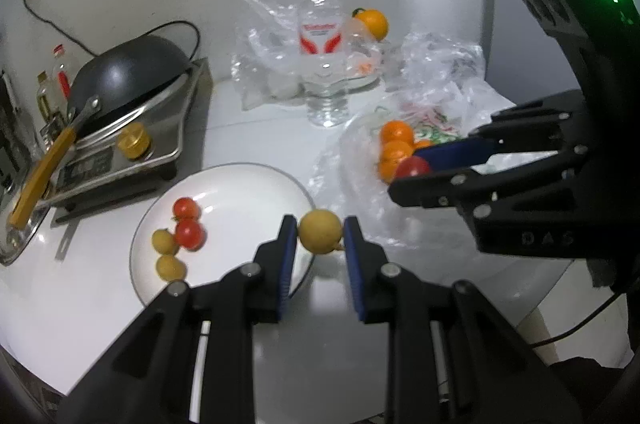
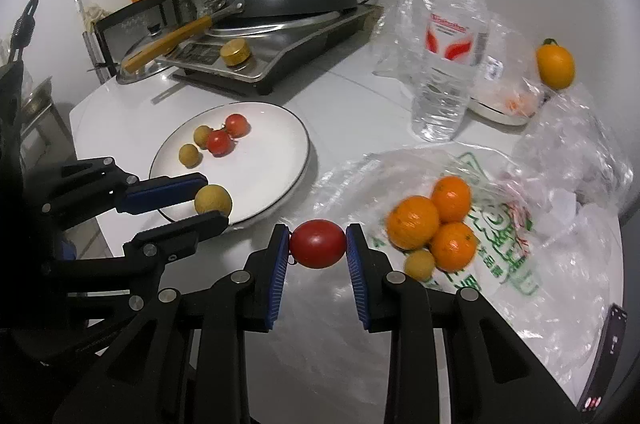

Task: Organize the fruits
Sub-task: 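Carry the yellow fruit and the tomato over the white plate with both grippers, then lower and open both grippers to set the fruits on the plate, then move both open grippers back over the oranges in the bag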

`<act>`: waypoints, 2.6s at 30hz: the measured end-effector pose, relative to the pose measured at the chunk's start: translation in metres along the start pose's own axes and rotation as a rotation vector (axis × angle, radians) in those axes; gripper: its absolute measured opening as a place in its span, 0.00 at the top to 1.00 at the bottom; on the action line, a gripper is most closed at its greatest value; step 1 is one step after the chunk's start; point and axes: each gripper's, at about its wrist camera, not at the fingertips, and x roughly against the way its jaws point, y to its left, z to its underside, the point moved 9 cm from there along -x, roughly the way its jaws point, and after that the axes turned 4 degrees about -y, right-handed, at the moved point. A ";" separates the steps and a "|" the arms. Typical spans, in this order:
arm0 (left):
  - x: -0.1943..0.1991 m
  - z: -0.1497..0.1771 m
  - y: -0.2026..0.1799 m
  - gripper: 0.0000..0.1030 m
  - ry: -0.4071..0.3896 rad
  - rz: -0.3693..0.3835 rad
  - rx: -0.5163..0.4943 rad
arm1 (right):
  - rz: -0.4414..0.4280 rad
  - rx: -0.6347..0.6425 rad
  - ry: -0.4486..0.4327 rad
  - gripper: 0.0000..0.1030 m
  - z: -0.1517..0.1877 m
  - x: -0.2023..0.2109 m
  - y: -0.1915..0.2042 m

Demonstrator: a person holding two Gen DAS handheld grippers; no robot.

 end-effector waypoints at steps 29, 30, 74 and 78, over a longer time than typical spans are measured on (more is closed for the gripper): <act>-0.020 0.055 0.100 0.76 0.089 -0.166 0.043 | -0.087 0.060 0.055 0.70 -0.032 -0.068 0.062; -0.020 0.057 0.102 0.76 0.090 -0.169 0.038 | -0.095 0.059 0.055 0.70 -0.034 -0.072 0.066; 0.006 0.053 0.102 0.74 0.023 -0.106 0.081 | -0.152 0.034 0.086 0.65 -0.047 -0.100 0.100; 0.012 0.049 0.096 0.74 0.014 -0.111 0.079 | -0.142 0.030 0.068 0.65 -0.044 -0.086 0.096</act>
